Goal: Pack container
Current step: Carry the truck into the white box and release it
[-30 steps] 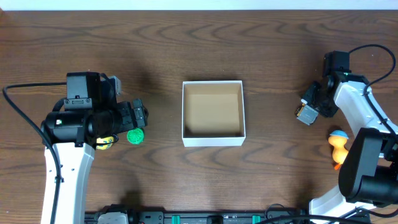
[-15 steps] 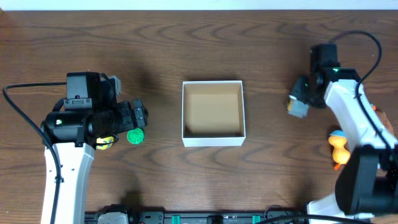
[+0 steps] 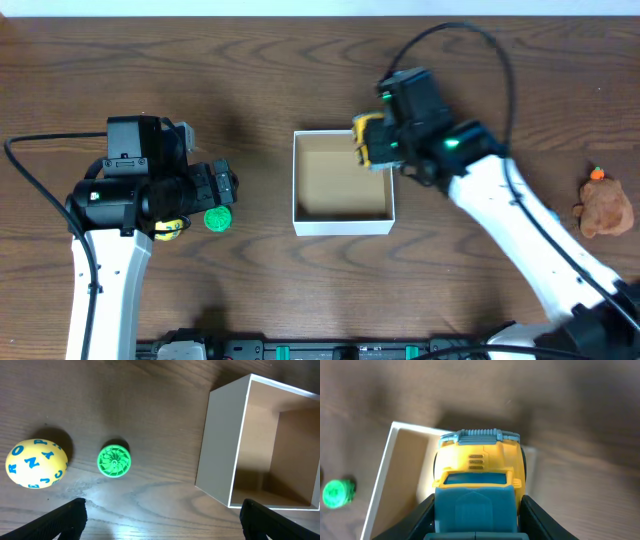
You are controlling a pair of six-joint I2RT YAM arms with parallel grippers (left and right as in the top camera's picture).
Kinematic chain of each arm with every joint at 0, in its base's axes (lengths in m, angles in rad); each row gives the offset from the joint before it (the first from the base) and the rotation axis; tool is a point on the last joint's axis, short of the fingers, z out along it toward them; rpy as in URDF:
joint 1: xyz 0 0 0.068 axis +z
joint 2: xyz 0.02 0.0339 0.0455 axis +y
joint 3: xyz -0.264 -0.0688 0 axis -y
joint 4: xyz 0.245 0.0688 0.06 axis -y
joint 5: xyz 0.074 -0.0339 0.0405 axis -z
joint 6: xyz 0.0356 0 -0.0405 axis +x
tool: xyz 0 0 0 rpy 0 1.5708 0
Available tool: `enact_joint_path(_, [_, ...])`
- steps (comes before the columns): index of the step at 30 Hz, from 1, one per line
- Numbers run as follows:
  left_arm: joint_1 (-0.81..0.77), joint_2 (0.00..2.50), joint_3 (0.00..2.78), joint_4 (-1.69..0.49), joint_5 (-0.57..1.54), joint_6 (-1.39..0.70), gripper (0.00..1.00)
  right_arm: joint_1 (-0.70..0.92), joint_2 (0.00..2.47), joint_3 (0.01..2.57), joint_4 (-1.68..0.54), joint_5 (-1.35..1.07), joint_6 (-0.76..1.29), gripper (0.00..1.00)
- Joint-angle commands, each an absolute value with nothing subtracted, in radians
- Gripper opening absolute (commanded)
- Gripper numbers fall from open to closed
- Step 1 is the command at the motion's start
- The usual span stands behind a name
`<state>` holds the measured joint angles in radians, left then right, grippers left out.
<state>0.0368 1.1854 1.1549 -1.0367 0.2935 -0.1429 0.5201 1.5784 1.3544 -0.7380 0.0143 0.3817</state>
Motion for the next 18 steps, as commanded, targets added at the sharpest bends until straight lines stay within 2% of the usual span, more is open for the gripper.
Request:
enact_joint_path(1, [0.039, 1.182, 1.174, -1.039, 0.306, -0.152, 0.98, 0.562, 1.642, 1.359, -0.732, 0.018, 0.436, 0.01])
enact_joint_path(11, [0.039, 1.182, 1.174, -1.040, 0.306, -0.152, 0.98, 0.563, 1.795, 1.359, -0.717, 0.022, 0.538, 0.01])
enact_joint_path(16, [0.039, 1.182, 1.174, -1.044, 0.306, -0.152, 0.98, 0.564, 1.856, 1.359, -0.703, 0.022, 0.538, 0.10])
enact_joint_path(18, [0.039, 1.182, 1.174, -1.046, 0.306, -0.152, 0.98, 0.563, 1.869, 1.359, -0.698, 0.027, 0.539, 0.08])
